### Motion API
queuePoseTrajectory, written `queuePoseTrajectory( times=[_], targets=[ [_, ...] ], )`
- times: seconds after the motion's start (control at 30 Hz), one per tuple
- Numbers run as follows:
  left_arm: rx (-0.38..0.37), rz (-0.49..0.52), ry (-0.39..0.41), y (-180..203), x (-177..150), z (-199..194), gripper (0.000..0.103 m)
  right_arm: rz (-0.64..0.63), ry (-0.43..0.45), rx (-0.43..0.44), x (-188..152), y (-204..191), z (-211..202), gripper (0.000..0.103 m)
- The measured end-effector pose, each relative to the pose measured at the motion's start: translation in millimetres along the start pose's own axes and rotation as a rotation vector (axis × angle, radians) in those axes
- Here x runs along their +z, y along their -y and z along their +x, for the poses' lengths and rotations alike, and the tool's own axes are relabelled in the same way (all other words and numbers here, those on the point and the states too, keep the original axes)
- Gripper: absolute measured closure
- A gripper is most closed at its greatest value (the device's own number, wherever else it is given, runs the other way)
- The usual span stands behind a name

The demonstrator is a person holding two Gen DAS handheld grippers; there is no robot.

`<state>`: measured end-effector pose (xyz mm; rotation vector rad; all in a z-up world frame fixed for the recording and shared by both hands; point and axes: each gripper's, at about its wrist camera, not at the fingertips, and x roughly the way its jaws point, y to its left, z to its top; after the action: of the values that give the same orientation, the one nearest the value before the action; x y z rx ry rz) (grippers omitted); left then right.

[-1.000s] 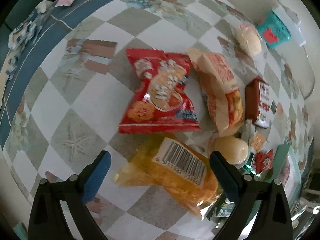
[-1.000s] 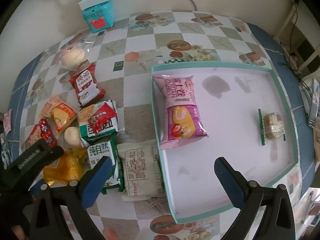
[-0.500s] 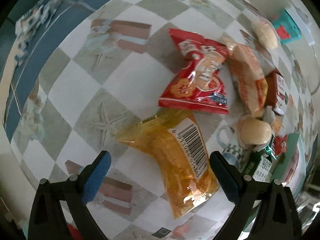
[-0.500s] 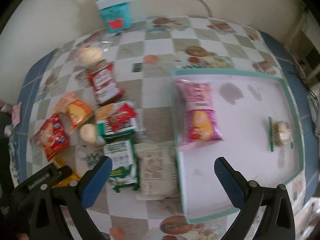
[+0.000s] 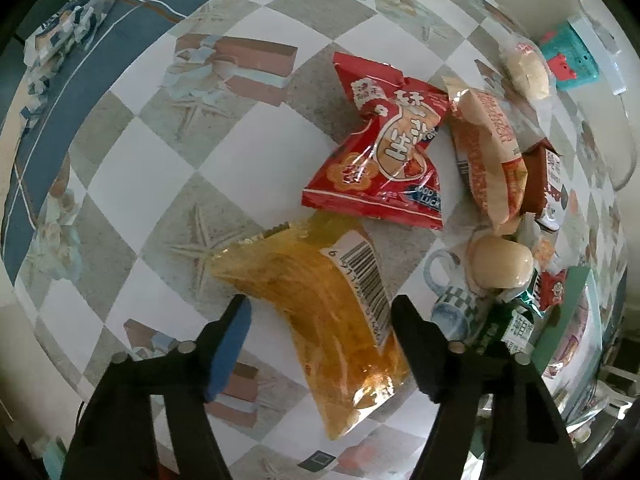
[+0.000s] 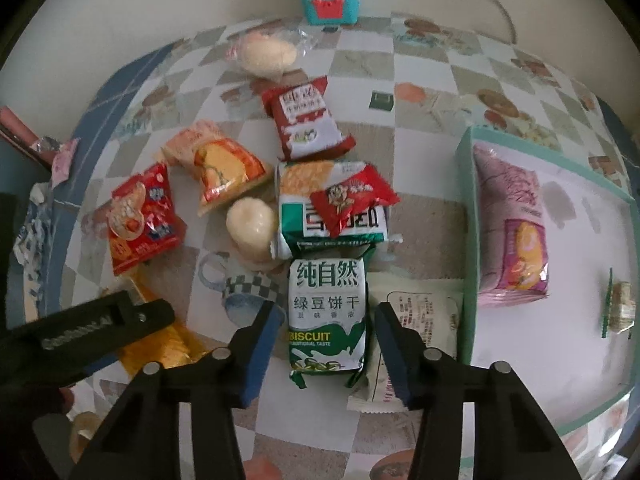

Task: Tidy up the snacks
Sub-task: 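Grasp the orange bread bag with the left tool while the right tool grasps the green biscuit box, then carry the green biscuit box over the tray with the right tool while the left tool carries the bread bag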

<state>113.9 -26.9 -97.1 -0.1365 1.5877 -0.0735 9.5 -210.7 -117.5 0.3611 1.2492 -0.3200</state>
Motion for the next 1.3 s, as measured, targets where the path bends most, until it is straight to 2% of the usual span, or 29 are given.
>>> queuePoseTrajectory(
  times=[0.17,0.2,0.37,0.43,0.47,0.53,0.57,0.67,0.87,1.13,1.3],
  targets=[
    [0.019,0.011,-0.001,14.3,4.9,-5.0,0.031,-0.049,-0.020,0.020,-2.6,-11.5,6.2,0.055],
    [0.020,0.011,0.000,13.3,0.1,4.1,0.031,-0.058,-0.021,0.017,-2.8,-14.0,7.5,0.055],
    [0.048,0.013,0.007,19.0,4.9,11.0,0.031,-0.095,-0.031,-0.045,-6.4,-23.5,20.7,0.058],
    [0.060,0.015,0.012,21.0,5.8,12.5,0.031,-0.128,-0.009,-0.075,-7.8,-28.6,21.1,0.059],
    [0.070,0.018,0.016,22.7,6.0,12.9,0.032,-0.131,-0.005,-0.077,-8.3,-29.5,21.1,0.060],
    [0.090,0.030,0.030,25.0,7.1,14.6,0.044,-0.127,-0.005,-0.075,-8.8,-29.2,21.0,0.060],
    [0.101,0.034,0.037,26.8,7.4,14.2,0.045,-0.124,-0.008,-0.075,-9.0,-28.9,20.6,0.060],
    [0.083,0.029,0.034,29.8,7.9,11.4,0.050,-0.114,-0.004,-0.068,-7.8,-27.7,15.8,0.060],
    [0.050,0.025,0.074,29.4,7.0,-8.0,0.052,-0.060,0.000,-0.025,-6.3,-18.7,-5.4,0.060],
    [-0.016,0.011,0.156,26.8,-1.3,-50.1,0.052,0.015,0.083,0.056,-0.2,2.0,-51.8,0.060],
    [-0.051,0.031,0.222,32.8,-9.8,-77.0,0.053,0.065,0.123,0.035,0.4,17.5,-80.9,0.061]
  ],
)
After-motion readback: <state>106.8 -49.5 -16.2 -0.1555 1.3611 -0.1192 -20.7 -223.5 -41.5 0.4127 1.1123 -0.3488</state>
